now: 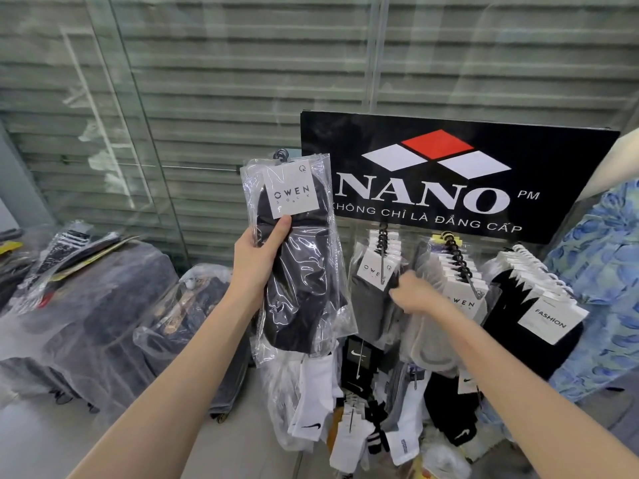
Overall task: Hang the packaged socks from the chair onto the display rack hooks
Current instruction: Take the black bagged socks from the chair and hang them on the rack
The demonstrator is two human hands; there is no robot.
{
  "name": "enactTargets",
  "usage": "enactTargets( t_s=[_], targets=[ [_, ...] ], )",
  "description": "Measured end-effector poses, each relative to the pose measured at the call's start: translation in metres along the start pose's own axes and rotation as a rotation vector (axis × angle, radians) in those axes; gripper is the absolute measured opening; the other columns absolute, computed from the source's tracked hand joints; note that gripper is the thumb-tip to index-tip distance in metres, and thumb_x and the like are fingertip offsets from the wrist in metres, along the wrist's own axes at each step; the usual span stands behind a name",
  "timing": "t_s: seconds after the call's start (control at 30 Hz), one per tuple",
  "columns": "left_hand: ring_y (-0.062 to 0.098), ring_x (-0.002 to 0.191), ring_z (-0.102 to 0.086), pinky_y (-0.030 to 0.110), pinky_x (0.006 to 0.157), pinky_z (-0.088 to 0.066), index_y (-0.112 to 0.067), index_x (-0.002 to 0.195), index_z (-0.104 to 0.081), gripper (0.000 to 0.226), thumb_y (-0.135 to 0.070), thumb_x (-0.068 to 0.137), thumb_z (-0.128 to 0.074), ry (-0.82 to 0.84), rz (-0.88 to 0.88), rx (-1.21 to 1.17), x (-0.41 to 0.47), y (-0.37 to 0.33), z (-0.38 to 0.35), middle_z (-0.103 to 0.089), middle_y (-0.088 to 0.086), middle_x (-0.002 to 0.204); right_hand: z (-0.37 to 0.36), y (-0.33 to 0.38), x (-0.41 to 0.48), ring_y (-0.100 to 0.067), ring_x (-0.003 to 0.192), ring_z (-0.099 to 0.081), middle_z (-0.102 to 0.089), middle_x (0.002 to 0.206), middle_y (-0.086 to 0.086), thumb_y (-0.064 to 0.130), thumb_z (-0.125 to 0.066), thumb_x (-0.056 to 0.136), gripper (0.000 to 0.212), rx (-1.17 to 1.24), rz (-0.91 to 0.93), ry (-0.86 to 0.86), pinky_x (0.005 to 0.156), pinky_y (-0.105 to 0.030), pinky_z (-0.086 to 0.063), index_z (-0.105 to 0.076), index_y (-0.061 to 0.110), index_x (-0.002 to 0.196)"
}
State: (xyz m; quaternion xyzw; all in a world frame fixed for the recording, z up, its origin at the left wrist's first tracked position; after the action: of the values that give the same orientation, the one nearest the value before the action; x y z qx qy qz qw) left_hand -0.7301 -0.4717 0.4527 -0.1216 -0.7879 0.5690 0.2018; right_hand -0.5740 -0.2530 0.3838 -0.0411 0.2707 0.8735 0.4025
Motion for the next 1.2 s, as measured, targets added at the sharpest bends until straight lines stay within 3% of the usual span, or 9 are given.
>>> enactTargets(
  t_s=[0.1, 0.17, 0.3, 0.47, 0.6, 0.73, 0.93, 1.13, 1.2],
  targets=[
    [0.015, 0.080, -0.073, 0.025, 0.068, -0.056, -0.017, 0.094, -0.068, 0.025, -0.037, 0.080, -0.073, 0.006, 0.002, -0.005, 0.000, 0.002, -0.004, -0.077, 0.002, 0.090, 0.067, 0.031, -0.028, -0.026, 0.077, -0.066, -0.065, 0.087, -0.012, 0.013, -0.034, 0.094, 0.023, -0.075, 0.170, -0.371, 0.069, -0.037, -0.054, -0.054, 0.006, 0.103],
    [0.015, 0.080, -0.073, 0.025, 0.067, -0.055, -0.018, 0.091, -0.068, 0.023, -0.037, 0.080, -0.073, 0.017, 0.009, -0.013, 0.000, 0.004, -0.008, -0.077, 0.002, 0.089, 0.100, 0.056, -0.061, -0.027, 0.075, -0.067, -0.068, 0.080, -0.008, 0.033, -0.037, 0.095, 0.025, 0.171, 0.363, -0.611, 0.073, -0.042, -0.054, -0.055, 0.017, 0.096],
    [0.016, 0.077, -0.072, 0.024, 0.065, -0.055, -0.012, 0.095, -0.068, 0.027, -0.035, 0.081, -0.072, 0.042, 0.004, -0.020, -0.004, 0.005, -0.024, -0.076, 0.004, 0.087, 0.085, 0.107, -0.091, -0.009, 0.075, -0.061, -0.063, 0.088, 0.004, 0.065, -0.060, 0.069, 0.058, 0.609, 0.569, -0.290, 0.074, -0.034, -0.054, -0.050, 0.024, 0.108],
    [0.018, 0.082, -0.073, 0.026, 0.068, -0.056, -0.016, 0.092, -0.068, 0.037, -0.048, 0.074, -0.074, 0.078, 0.008, 0.010, -0.008, 0.003, -0.034, -0.077, 0.004, 0.089, 0.076, 0.109, -0.088, -0.004, 0.065, -0.049, -0.053, 0.074, 0.010, 0.030, -0.078, 0.069, 0.032, 0.556, 0.566, -0.430, 0.063, -0.020, -0.045, -0.052, 0.022, 0.087],
    [0.018, 0.095, -0.065, 0.040, 0.094, -0.051, -0.010, 0.095, -0.060, 0.078, -0.079, 0.060, -0.062, 0.054, 0.124, 0.100, -0.006, 0.011, -0.019, -0.068, 0.004, 0.101, 0.062, 0.099, -0.074, -0.023, 0.086, -0.062, -0.065, 0.093, -0.009, 0.010, -0.067, 0.082, 0.016, 0.825, 0.510, -0.219, 0.088, -0.051, -0.051, -0.052, 0.013, 0.088],
    [0.026, 0.079, -0.051, 0.039, 0.079, -0.044, -0.010, 0.086, -0.055, 0.066, -0.073, 0.066, -0.062, 0.021, 0.079, 0.137, -0.007, 0.011, -0.004, -0.055, 0.010, 0.089, 0.046, 0.086, -0.069, -0.028, 0.092, -0.067, -0.068, 0.106, -0.018, 0.004, -0.058, 0.088, 0.013, 0.964, 0.447, -0.084, 0.092, -0.058, -0.046, -0.047, 0.012, 0.091],
    [0.024, 0.082, -0.057, 0.048, 0.093, -0.049, -0.016, 0.085, -0.064, 0.052, -0.067, 0.072, -0.063, -0.103, 0.073, 0.115, 0.001, 0.004, 0.021, -0.059, 0.011, 0.088, 0.014, 0.063, -0.076, -0.018, 0.084, -0.072, -0.075, 0.095, 0.001, 0.009, -0.058, 0.088, 0.026, 0.932, 0.546, 0.060, 0.068, -0.027, -0.057, -0.050, 0.029, 0.103],
    [0.021, 0.077, -0.055, 0.037, 0.075, -0.049, -0.014, 0.089, -0.055, 0.060, -0.070, 0.069, -0.061, -0.121, -0.004, 0.180, 0.013, -0.009, 0.029, -0.058, 0.005, 0.086, -0.045, 0.025, -0.071, -0.017, 0.097, -0.069, -0.073, 0.104, 0.003, 0.000, -0.058, 0.087, 0.036, 0.844, 0.556, 0.189, 0.075, -0.024, -0.055, -0.057, 0.024, 0.113],
    [0.009, 0.068, -0.064, 0.019, 0.062, -0.050, -0.012, 0.080, -0.058, 0.050, -0.062, 0.077, -0.063, -0.139, -0.038, 0.200, 0.013, -0.009, 0.030, -0.068, -0.007, 0.068, -0.056, 0.001, -0.056, -0.008, 0.092, -0.069, -0.074, 0.098, 0.011, -0.003, -0.056, 0.087, 0.035, 0.823, 0.476, 0.142, 0.074, -0.019, -0.055, -0.057, 0.025, 0.108]
  ],
)
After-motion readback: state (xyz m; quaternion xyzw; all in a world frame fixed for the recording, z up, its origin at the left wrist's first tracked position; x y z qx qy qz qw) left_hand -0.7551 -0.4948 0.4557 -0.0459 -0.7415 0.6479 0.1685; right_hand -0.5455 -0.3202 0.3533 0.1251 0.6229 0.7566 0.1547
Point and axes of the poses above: each hand's wrist, its own x-axis towards the middle knuckle, its own z-axis out of the back of the hand, y = z × x, the point moved 9 cm from there along x, towards the middle knuckle
